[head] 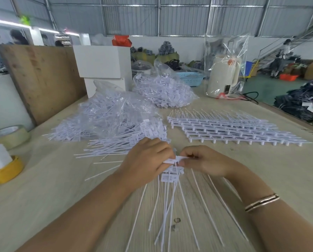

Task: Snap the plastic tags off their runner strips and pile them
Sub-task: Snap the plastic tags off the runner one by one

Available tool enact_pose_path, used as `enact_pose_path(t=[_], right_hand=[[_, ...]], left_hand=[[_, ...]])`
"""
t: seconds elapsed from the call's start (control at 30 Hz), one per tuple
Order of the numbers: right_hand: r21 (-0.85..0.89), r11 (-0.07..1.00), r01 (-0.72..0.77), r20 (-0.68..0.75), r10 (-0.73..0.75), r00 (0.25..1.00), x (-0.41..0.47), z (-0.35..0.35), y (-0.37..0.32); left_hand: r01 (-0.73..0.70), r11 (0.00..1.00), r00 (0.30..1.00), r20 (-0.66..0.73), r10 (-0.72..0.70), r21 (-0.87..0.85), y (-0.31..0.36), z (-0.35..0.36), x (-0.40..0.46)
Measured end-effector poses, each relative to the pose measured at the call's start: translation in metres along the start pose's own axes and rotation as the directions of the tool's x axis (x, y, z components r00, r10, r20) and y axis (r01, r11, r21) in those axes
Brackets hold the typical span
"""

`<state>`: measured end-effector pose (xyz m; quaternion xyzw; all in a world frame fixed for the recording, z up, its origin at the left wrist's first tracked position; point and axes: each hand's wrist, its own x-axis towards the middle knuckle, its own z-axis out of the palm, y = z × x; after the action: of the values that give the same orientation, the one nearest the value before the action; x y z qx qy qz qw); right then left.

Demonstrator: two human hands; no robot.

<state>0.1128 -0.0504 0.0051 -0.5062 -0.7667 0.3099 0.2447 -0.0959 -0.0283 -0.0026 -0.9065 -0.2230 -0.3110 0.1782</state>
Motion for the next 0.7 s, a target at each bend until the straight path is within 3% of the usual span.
enact_pose_path(t=[0.1,0.23,0.4,0.47,0.53,0.63,0.67,0.7], right_hand=[[0.056,0.998,0.038,-0.055,-0.034,0.998,0.001,0.002,-0.002],[0.062,0.992,0.106,-0.18,-0.093,0.979,0.003,0.005,-0.004],[0.002,0.982,0.19,-0.252,-0.183,0.95,0.002,0.007,-0.005],[-0.007,0.98,0.201,-0.256,-0.196,0.947,0.002,0.007,-0.003],[-0.004,0.975,0.221,-0.251,-0.215,0.944,0.003,0.008,-0.004],[0.142,0.948,0.285,-0.31,-0.231,0.922,0.001,0.001,-0.006],[0.199,0.937,0.286,-0.338,-0.208,0.918,-0.001,-0.003,-0.005],[0.228,0.936,0.269,-0.35,-0.179,0.919,-0.003,-0.007,-0.004]], left_hand=[[0.014,1.0,1.0,0.025,-0.014,0.019,0.002,0.001,0.001],[0.14,0.974,0.99,0.022,-0.138,-0.181,0.003,-0.001,-0.002],[0.189,0.978,0.982,-0.001,-0.19,-0.094,0.009,-0.001,-0.001],[0.227,0.955,0.973,-0.006,-0.233,-0.191,0.008,0.002,-0.001],[0.335,0.852,0.933,0.013,-0.361,-0.403,0.007,0.005,-0.002],[0.456,0.505,0.819,0.123,-0.561,-0.732,0.002,0.007,-0.005],[0.466,0.456,0.804,0.148,-0.576,-0.758,-0.001,0.006,-0.007],[0.463,0.494,0.818,0.14,-0.558,-0.736,-0.005,0.006,-0.008]])
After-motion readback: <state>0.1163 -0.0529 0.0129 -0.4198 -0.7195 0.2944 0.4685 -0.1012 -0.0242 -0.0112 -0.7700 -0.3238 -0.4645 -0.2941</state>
